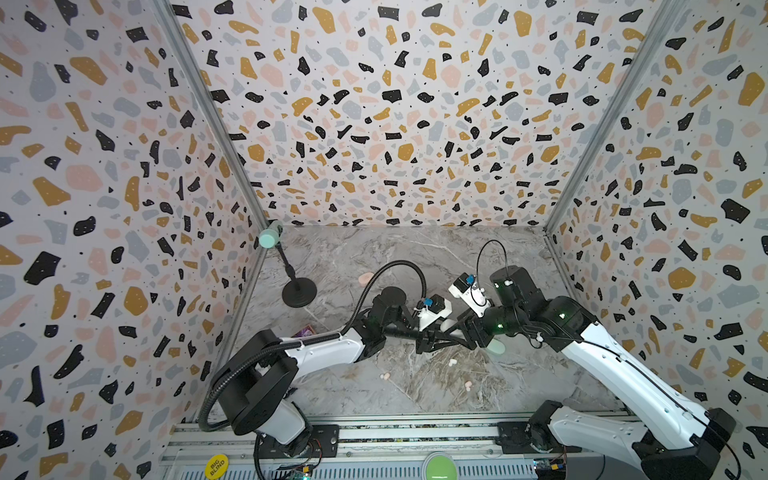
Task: Insert the wireless bluetooth earbuds into the charging case
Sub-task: 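Pull the white case lid open with the right gripper while the left gripper holds it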
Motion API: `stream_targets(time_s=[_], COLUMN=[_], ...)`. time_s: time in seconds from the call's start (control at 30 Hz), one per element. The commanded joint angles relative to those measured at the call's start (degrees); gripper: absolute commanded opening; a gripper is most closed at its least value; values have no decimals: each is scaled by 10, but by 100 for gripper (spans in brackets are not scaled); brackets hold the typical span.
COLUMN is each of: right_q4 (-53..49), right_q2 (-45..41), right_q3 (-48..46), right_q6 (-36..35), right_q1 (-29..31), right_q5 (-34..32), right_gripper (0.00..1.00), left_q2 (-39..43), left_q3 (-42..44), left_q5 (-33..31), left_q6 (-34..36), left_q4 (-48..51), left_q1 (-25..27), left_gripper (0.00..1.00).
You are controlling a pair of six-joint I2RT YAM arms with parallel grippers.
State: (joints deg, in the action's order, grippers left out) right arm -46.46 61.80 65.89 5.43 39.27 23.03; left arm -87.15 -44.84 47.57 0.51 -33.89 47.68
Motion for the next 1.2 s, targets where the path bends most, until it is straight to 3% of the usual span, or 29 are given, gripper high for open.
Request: stream_targets(time_s=[0.0, 0.33, 0.87, 1.17], right_q4=[7, 5, -15, -16], right_q2=[-6, 0, 11, 12], right_q3=[-3, -17, 10, 24], right_q6=[-1, 9, 37, 45], right_q1=[8, 19, 17, 3], right_q5=[-37, -79, -203, -208], right_gripper=[69, 65, 62, 62], left_q2=[15, 16, 19, 18], left_q3=[-17, -16, -11, -10], left_q5=[13, 16, 24, 26], left_q6=[12, 13, 13, 11], left_q4=[-6, -5, -4, -4], left_q1=[-3, -3, -3, -3], left_gripper=[13, 12, 12, 11])
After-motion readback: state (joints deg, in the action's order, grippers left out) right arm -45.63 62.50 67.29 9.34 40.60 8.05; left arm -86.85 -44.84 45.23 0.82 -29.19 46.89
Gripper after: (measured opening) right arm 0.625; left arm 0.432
